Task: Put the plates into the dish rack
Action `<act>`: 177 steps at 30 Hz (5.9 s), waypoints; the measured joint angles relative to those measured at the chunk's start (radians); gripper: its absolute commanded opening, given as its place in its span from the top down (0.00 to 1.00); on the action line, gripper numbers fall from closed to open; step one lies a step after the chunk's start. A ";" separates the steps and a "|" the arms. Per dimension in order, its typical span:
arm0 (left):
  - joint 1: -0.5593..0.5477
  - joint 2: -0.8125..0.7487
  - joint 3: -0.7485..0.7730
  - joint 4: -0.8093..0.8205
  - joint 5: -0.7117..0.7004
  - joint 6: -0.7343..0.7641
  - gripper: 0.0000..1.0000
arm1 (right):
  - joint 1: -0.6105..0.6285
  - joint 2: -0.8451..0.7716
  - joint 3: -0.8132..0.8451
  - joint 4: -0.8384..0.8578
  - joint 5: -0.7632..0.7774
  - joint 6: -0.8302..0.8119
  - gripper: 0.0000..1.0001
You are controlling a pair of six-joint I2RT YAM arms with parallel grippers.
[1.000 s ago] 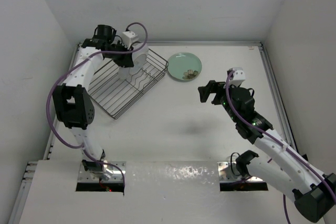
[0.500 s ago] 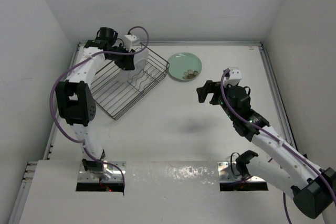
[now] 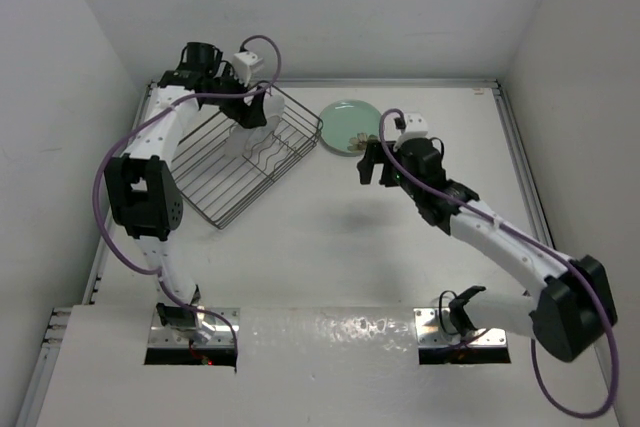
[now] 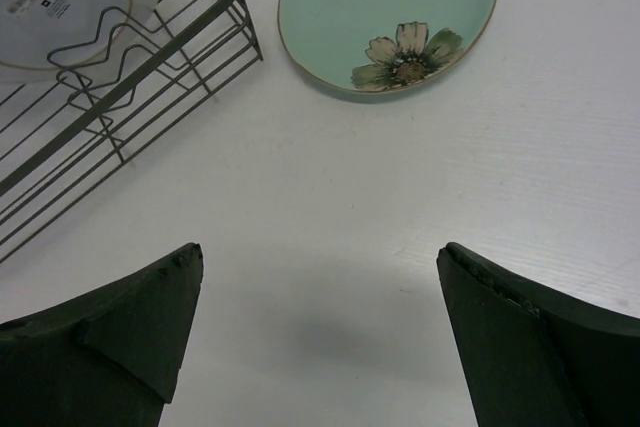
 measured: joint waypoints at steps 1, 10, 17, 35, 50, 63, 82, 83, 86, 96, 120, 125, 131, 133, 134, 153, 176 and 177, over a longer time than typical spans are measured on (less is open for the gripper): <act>0.000 0.000 0.011 0.001 0.000 -0.009 0.00 | -0.008 0.045 0.031 -0.001 -0.010 0.004 0.08; 0.000 -0.070 0.058 0.016 -0.017 -0.059 0.00 | -0.244 0.435 0.224 0.095 -0.105 0.139 0.36; 0.000 -0.186 0.020 0.056 -0.103 -0.067 0.00 | -0.294 0.784 0.477 0.076 -0.148 0.198 0.36; -0.007 -0.333 -0.108 0.080 -0.090 -0.069 0.00 | -0.350 1.080 0.620 0.234 -0.233 0.378 0.97; -0.362 -0.373 -0.161 -0.002 -0.241 0.126 0.04 | -0.372 0.838 0.198 0.478 -0.283 0.455 1.00; -0.678 -0.343 -0.208 0.100 -0.657 0.665 0.00 | -0.357 0.454 -0.266 0.641 -0.268 0.526 1.00; -0.928 -0.039 -0.505 0.495 -0.632 0.303 0.05 | -0.324 0.067 -0.525 0.648 -0.179 0.616 1.00; -0.929 -0.024 -0.505 0.506 -0.645 0.290 0.05 | -0.324 0.067 -0.532 0.652 -0.180 0.625 1.00; -0.929 -0.021 -0.521 0.548 -0.664 0.284 0.08 | -0.324 0.067 -0.542 0.653 -0.190 0.650 1.00; -0.930 -0.021 -0.547 0.666 -0.730 0.329 0.51 | -0.324 0.044 -0.558 0.724 -0.262 0.756 1.00; -0.886 -0.032 -0.134 0.207 -0.671 0.045 1.00 | -0.335 -0.160 -0.335 0.452 -0.335 0.447 0.16; -0.874 -0.088 -0.133 0.142 -0.612 -0.035 1.00 | -0.331 -0.320 -0.286 0.254 -0.276 0.305 0.10; -0.810 -0.120 -0.119 0.073 -0.605 -0.079 1.00 | -0.331 -0.406 -0.221 0.116 -0.252 0.220 0.09; -0.784 -0.141 -0.117 0.055 -0.595 -0.085 1.00 | -0.330 -0.416 -0.208 0.093 -0.249 0.206 0.09; -0.771 -0.155 -0.116 0.041 -0.586 -0.089 1.00 | -0.330 -0.419 -0.205 0.086 -0.249 0.201 0.09; -0.364 -0.349 0.042 -0.165 -0.267 -0.015 1.00 | -0.330 -0.417 -0.205 0.054 -0.236 0.197 0.08; -0.171 -0.125 0.045 -0.296 -0.049 0.077 1.00 | -0.330 -0.411 -0.237 0.046 -0.219 0.215 0.09; -0.170 -0.125 0.040 -0.290 -0.051 0.076 1.00 | -0.330 -0.411 -0.238 0.045 -0.219 0.215 0.08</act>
